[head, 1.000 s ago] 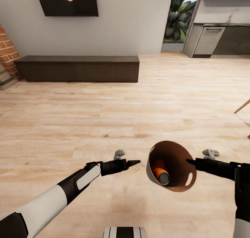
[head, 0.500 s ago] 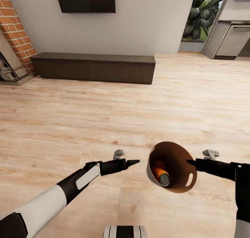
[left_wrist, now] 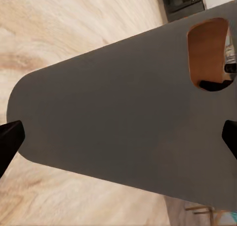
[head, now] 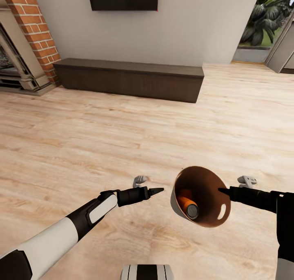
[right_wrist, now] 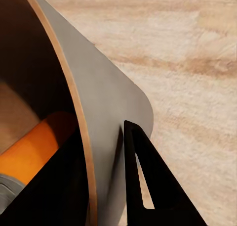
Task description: Put the three can of soda from the living room inside the tash can in the kitchen.
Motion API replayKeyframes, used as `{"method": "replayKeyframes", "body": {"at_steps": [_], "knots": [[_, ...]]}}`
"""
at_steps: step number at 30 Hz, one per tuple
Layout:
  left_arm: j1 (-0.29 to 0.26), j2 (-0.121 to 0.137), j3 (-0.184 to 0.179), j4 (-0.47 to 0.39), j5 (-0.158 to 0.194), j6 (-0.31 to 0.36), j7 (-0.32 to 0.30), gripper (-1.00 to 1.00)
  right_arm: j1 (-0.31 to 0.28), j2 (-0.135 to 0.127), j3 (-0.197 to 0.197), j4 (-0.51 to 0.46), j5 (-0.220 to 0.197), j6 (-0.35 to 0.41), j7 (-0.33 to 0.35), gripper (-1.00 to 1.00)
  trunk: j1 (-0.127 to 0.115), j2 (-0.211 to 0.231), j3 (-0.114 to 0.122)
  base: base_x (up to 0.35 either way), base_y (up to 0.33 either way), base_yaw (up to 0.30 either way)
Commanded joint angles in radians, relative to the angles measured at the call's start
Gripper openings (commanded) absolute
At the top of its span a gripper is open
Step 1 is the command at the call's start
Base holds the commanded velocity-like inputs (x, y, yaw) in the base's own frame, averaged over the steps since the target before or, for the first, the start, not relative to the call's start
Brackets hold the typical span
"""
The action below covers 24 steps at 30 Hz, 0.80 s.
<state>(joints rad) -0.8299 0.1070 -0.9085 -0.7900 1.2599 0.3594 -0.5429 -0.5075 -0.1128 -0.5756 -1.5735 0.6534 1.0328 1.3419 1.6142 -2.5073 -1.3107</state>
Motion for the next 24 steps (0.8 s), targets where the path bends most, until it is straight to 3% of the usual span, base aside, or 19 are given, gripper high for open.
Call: {"method": "replayKeyframes", "body": {"at_steps": [1, 24], "knots": [[0.0, 0.0, 0.0, 0.0, 0.0, 0.0, 0.0, 1.0, 0.0, 0.002, 0.0, 0.0, -0.014, 0.014, 0.003, -1.0, 0.0, 0.0, -0.001, 0.336, 0.0, 0.217], [0.0, -0.006, 0.0, 0.002, -0.001, 0.0, 0.001, 1.0, 0.0, 0.001, 0.0, 0.0, -0.015, 0.014, 0.005, -1.0, 0.0, 0.0, -0.026, 0.336, 0.0, 0.217]]}}
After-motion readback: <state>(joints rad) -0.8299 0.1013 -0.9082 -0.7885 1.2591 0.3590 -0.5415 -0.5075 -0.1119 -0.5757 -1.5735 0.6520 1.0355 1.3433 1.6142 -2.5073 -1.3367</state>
